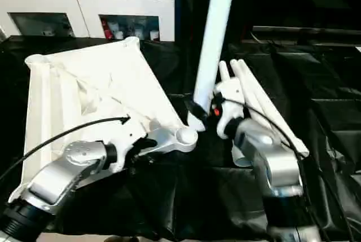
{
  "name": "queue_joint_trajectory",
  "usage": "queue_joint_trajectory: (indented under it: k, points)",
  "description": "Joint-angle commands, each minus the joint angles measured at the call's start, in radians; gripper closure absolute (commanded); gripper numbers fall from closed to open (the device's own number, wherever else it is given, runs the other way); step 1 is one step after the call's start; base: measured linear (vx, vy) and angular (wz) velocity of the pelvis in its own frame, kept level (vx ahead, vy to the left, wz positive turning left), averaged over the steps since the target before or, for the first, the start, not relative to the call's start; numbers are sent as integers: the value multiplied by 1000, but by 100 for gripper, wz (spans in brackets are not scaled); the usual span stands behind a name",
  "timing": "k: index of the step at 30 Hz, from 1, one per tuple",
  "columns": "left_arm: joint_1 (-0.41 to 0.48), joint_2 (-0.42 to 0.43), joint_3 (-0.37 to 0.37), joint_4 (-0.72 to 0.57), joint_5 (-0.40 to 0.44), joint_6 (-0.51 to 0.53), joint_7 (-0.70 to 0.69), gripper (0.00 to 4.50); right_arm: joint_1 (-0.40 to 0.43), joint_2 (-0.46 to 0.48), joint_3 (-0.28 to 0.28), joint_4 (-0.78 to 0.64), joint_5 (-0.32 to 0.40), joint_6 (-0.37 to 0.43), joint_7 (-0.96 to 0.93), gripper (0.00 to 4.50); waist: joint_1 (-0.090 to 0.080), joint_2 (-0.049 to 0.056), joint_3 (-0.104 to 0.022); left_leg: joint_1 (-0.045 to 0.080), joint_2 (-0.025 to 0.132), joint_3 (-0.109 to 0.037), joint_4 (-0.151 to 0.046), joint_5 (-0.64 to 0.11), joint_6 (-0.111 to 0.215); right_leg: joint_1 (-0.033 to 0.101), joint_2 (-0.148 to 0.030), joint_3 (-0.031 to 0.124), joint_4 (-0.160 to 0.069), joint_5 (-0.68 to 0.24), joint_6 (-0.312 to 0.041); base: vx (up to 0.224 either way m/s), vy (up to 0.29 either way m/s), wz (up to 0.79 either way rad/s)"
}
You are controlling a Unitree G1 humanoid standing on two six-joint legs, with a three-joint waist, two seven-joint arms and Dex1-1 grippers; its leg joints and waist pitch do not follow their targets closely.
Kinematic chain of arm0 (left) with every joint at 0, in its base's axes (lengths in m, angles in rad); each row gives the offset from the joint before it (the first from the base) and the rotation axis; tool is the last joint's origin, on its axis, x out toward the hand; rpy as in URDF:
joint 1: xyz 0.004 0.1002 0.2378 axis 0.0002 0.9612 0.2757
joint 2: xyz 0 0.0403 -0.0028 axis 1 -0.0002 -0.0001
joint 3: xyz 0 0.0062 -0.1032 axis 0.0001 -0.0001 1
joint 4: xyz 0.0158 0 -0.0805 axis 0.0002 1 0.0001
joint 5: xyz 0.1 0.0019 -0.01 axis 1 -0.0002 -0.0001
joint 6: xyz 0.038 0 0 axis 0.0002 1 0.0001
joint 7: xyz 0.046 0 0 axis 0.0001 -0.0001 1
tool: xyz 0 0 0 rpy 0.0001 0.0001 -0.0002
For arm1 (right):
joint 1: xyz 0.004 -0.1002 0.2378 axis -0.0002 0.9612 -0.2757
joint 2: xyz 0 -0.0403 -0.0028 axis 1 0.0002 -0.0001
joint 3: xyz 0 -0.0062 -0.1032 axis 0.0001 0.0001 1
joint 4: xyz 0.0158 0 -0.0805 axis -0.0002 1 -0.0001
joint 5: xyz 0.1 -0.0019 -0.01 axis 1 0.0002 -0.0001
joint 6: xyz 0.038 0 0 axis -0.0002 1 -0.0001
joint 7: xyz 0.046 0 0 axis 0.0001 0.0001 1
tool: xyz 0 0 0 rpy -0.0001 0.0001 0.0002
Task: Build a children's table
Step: Insert table leg to table base
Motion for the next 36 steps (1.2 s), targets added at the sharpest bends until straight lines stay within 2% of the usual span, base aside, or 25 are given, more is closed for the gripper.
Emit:
queue_joint_trajectory:
  k: [1, 2, 3, 5, 6, 8, 9, 10, 14, 15, 16, 17, 23, 24, 25, 26, 36]
  points:
    - [-2, 10, 7, -14, 4, 13, -12, 312, -28, -13, 9, 19, 1, -14, 19, 259, 1, -11, -69, 18, 40, -14, -73, -252, -12, 34, -56, 39, -87, -293, -163, 0, 0, 0]
    - [-2, 10, 7, -14, 4, 13, -12, 312, -28, -13, 9, 19, 1, -14, 19, 259, 1, -11, -69, 18, 40, -13, -73, -252, -13, 35, -56, 39, -86, -288, -166, 0, 0, 0]
    - [-3, 15, 4, -16, 6, 15, -18, 319, -33, -13, 11, 27, -1, -16, 25, 259, 1, -17, -69, 17, 40, -13, -74, -254, -12, 36, -56, 39, -87, -287, -167, 0, 0, 0]
    - [-6, 28, -6, -12, 18, 17, -32, 342, -51, -11, 15, 53, -1, -23, 44, 259, 1, -14, -69, 17, 39, -13, -73, -255, -11, 36, -58, 39, -85, -291, -168, 0, 0, 0]
    - [-7, 36, -10, -14, 21, 19, -41, 348, -62, -10, 19, 64, 1, -25, 58, 259, 1, -22, -67, 16, 39, -12, -74, -254, -9, 37, -58, 38, -87, -301, -165, 0, 0, 0]
    - [-7, 43, -14, -17, 19, 19, -51, 352, -72, -10, 26, 78, 3, -28, 77, 259, 1, -17, -67, 16, 40, -14, -75, -258, -11, 37, -60, 39, -87, -317, -161, 0, 0, 0]
    - [-8, 48, -17, -20, 17, 20, -60, 362, -79, -13, 36, 90, 3, -27, 96, 259, 1, -22, -67, 16, 40, -14, -74, -259, -10, 37, -60, 39, -86, -322, -161, 0, 0, 0]
    - [-8, 51, -20, -22, 15, 20, -65, 386, -83, -15, 45, 100, 2, -30, 111, 259, 2, -20, -68, 18, 41, -13, -74, -259, -11, 35, -60, 39, -86, -320, -162, 0, 0, 0]
    - [-10, 55, -22, -26, 15, 21, -78, 408, -100, -30, 83, 142, -11, -44, 161, 259, 2, -22, -67, 18, 42, -13, -74, -263, -13, 35, -59, 39, -86, -301, -170, 0, 0, 0]
    - [-12, 56, -23, -25, 14, 22, -84, 421, -106, -32, 91, 159, -17, -53, 173, 259, 4, -27, -68, 17, 42, -13, -74, -257, -12, 37, -60, 39, -83, -295, -174, 0, 0, 0]
    - [-15, 58, -23, -24, 13, 23, -88, 429, -111, -33, 96, 170, -18, -56, 186, 259, 5, -25, -68, 18, 42, -13, -74, -257, -13, 36, -60, 39, -85, -295, -175, 0, 0, 0]
    - [-17, 60, -24, -22, 13, 22, -95, 443, -116, -34, 99, 181, -20, -62, 199, 259, 4, -29, -68, 18, 42, -13, -75, -263, -13, 36, -60, 39, -85, -296, -177, 0, 0, 0]
    - [-25, 53, -7, -17, -1, 16, -106, 450, -131, -35, 104, 226, -27, -82, 223, 259, 4, -30, -69, 19, 42, -12, -73, -254, -13, 38, -61, 39, -83, -276, -182, 0, 0, 0]
    - [-17, 49, 0, -25, -14, -9, -120, 450, -130, -34, 105, 233, -27, -88, 226, 259, 6, -40, -70, 17, 42, -12, -73, -238, -6, 40, -62, 38, -80, -268, -185, 0, 0, 0]
    - [-16, 49, 0, -25, -14, -10, -120, 450, -130, -34, 105, 235, -27, -89, 226, 259, 6, -37, -70, 17, 43, -12, -73, -227, -3, 39, -61, 38, -79, -255, -187, 0, 0, 0]
    - [-13, 49, 1, -29, -15, -13, -122, 450, -130, -33, 106, 243, -28, -93, 227, 259, 5, -42, -70, 17, 43, -11, -72, -224, 0, 39, -60, 38, -79, -253, -187, 0, 0, 0]
    - [-10, 29, 21, -7, -20, -17, -110, 450, -119, -53, 108, 240, -26, -98, 285, 259, 6, -39, -68, 18, 43, -12, -73, -242, -1, 38, -60, 38, -83, -289, -179, 0, 0, 0]
